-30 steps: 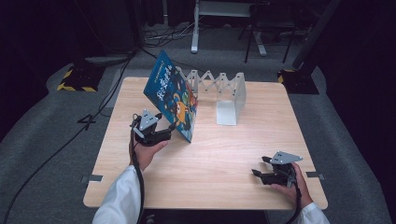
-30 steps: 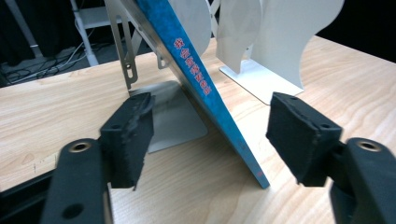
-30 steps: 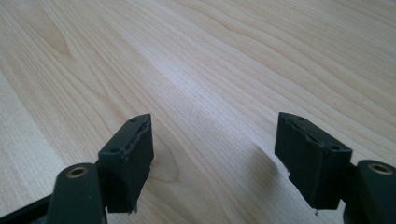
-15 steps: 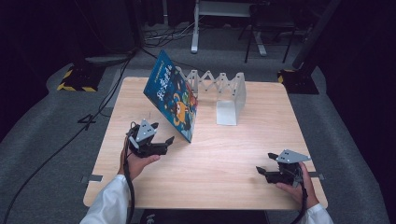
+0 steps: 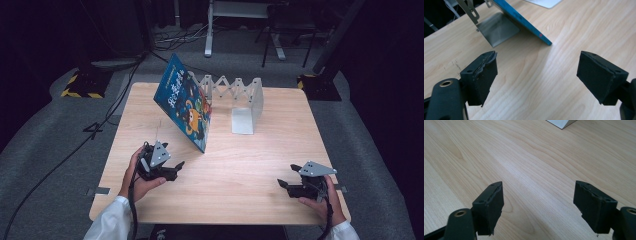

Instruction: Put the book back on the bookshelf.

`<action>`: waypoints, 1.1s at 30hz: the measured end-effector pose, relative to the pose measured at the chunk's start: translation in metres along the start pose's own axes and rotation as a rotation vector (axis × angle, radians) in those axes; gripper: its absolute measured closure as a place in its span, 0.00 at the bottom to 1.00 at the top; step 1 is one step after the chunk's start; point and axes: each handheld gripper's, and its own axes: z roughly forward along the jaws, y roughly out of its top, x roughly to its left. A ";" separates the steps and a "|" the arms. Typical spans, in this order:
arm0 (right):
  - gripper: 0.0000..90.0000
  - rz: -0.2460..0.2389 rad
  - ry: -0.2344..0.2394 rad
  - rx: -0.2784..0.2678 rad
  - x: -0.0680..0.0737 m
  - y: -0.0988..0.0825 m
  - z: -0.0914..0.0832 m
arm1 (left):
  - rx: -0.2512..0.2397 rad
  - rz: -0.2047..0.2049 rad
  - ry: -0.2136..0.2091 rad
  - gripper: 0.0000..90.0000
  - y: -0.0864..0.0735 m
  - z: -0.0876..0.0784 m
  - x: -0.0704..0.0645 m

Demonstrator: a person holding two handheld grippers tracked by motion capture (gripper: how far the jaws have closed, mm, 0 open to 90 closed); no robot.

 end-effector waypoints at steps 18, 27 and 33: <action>0.28 -0.035 -0.015 0.027 0.002 -0.005 -0.004 | 0.122 0.069 0.018 0.19 -0.036 -0.015 -0.005; 0.27 -0.033 -0.023 0.032 -0.001 -0.013 -0.010 | 0.153 0.079 0.025 0.19 -0.053 -0.025 -0.004; 0.27 -0.025 -0.028 0.042 -0.005 -0.022 -0.013 | 0.166 0.077 0.013 0.19 -0.064 -0.029 -0.002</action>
